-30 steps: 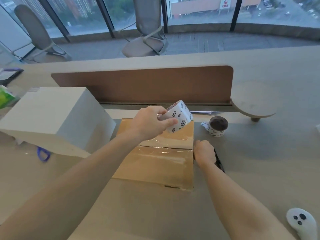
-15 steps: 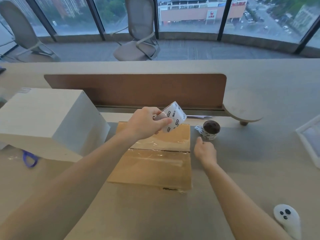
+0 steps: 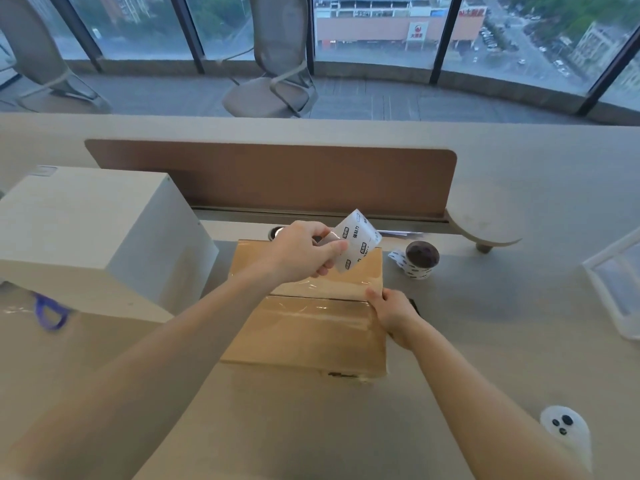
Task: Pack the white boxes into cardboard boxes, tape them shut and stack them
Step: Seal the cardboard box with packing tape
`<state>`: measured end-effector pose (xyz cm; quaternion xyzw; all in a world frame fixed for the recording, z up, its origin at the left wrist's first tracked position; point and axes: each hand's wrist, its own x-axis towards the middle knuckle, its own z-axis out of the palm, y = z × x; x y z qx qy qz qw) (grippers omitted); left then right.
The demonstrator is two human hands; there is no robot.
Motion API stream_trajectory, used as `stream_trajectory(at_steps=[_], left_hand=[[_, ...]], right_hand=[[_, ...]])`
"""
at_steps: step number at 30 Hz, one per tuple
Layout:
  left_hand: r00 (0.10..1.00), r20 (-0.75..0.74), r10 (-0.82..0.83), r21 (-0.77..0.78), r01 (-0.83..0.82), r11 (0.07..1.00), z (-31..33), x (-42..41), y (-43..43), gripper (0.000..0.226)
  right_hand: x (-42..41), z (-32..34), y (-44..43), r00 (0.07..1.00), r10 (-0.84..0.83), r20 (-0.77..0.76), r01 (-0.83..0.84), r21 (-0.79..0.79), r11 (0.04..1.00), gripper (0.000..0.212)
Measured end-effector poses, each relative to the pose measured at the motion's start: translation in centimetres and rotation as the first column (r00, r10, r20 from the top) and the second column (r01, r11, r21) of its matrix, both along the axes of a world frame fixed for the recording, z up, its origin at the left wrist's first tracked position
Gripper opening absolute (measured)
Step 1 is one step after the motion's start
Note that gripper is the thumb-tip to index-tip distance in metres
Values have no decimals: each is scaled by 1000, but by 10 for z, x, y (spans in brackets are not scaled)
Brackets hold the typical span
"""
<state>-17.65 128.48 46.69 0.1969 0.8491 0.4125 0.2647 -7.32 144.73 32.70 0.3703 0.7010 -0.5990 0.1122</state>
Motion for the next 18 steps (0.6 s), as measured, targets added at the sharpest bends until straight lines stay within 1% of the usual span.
stream_trajectory(at_steps=[2, 3, 5, 6, 8, 10, 11, 12, 14, 16, 17, 18], left_hand=[[999, 51, -1, 21, 0, 1000, 2, 3, 1, 19], [997, 83, -4, 31, 2, 1000, 3, 5, 1, 19], [990, 138, -19, 41, 13, 999, 8, 7, 3, 19], [988, 154, -30, 43, 24, 999, 11, 8, 3, 19], [985, 162, -64, 43, 57, 997, 16, 9, 4, 18], [980, 166, -109, 42, 103, 994, 22, 12, 5, 18], [976, 176, -130, 47, 123, 991, 25, 14, 6, 21], [970, 190, -148, 57, 140, 988, 29, 17, 9, 25], [957, 222, -188, 84, 173, 981, 34, 23, 16, 36], [939, 248, -237, 87, 222, 971, 38, 29, 24, 50], [931, 257, -261, 73, 250, 965, 39, 31, 28, 57], [923, 267, -277, 50, 274, 960, 39, 32, 32, 62]], right_hand=[[-1, 3, -1, 998, 15, 53, -14, -14, 1000, 35], [-4, 5, -1, 996, 18, 91, -19, 8, 1000, 38], [-9, 17, 7, 994, 23, 110, -40, 156, 987, 41], [-11, 27, 14, 998, 25, 62, -39, 234, 971, 48], [-11, 55, 30, 993, 77, -92, -44, 324, 945, 73], [-2, 87, 44, 934, 250, -255, -131, 407, 904, 89], [3, 105, 48, 877, 371, -306, -186, 496, 848, 94], [9, 119, 54, 803, 511, -307, -238, 621, 747, 97], [18, 138, 60, 653, 727, -212, -295, 812, 503, 94], [24, 145, 65, 558, 825, -95, -297, 905, 305, 82], [26, 146, 68, 531, 845, -56, -288, 926, 243, 75], [29, 149, 72, 519, 854, -34, -282, 936, 209, 71]])
